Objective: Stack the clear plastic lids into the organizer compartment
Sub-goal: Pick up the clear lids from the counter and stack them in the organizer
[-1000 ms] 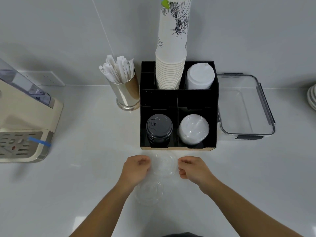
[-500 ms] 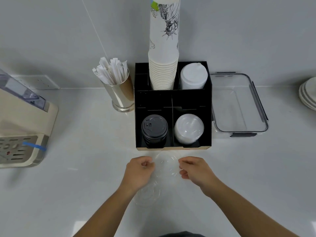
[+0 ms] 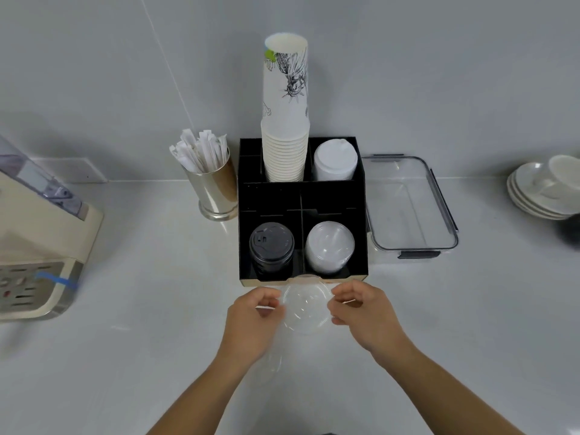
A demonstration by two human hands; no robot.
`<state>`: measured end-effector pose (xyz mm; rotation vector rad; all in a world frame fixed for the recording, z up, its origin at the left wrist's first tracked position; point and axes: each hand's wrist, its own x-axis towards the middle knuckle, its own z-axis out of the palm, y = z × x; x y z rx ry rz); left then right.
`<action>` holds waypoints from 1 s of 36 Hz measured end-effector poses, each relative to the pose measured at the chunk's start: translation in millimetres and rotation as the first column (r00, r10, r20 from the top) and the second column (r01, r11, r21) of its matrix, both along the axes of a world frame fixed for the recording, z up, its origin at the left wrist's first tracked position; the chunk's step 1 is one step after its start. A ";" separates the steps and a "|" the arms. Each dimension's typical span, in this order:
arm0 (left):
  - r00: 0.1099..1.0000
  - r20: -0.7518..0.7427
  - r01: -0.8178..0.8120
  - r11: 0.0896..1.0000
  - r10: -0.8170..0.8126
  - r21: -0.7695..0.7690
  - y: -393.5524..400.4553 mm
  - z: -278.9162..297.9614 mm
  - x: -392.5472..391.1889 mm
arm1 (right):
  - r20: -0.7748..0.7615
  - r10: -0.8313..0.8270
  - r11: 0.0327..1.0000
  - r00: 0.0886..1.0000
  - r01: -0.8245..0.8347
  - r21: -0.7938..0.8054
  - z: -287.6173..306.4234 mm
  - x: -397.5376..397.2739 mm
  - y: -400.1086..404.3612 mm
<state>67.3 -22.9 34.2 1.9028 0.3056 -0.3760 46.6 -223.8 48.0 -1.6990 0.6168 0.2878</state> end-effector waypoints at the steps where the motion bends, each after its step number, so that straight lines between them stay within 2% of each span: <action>1: 1.000 0.012 -0.004 1.000 0.004 -0.014 -1.6 1.9 0.6 | 0.020 -0.008 1.000 1.000 0.008 -0.004 2.7 0.5 -0.8; 6: 0.997 0.083 -0.006 0.999 0.009 -0.040 -8.9 11.1 4.9 | 0.081 -0.015 0.999 0.997 0.018 -0.033 13.9 8.2 -7.8; 12: 0.990 0.138 0.029 1.000 -0.029 0.002 -24.8 19.9 23.2 | 0.106 -0.035 0.997 0.994 0.042 -0.059 23.4 21.4 -19.9; 16: 0.984 0.170 0.050 0.996 -0.061 0.068 -38.0 25.6 45.0 | 0.122 -0.117 0.993 0.986 0.119 -0.015 25.8 29.5 -25.6; 22: 0.956 0.219 0.147 0.963 -0.197 0.225 -55.6 30.0 80.8 | 0.119 -0.236 0.972 0.964 0.235 0.020 15.5 39.0 -28.2; 28: 0.933 0.170 0.242 0.903 -0.317 0.354 -70.0 28.1 107.8 | 0.094 -0.332 0.943 0.939 0.327 0.060 3.4 44.4 -22.9; 36: 0.899 0.155 0.318 0.854 -0.409 0.412 -82.0 27.3 121.6 | 0.060 -0.378 0.924 0.924 0.372 0.092 -2.2 49.7 -18.7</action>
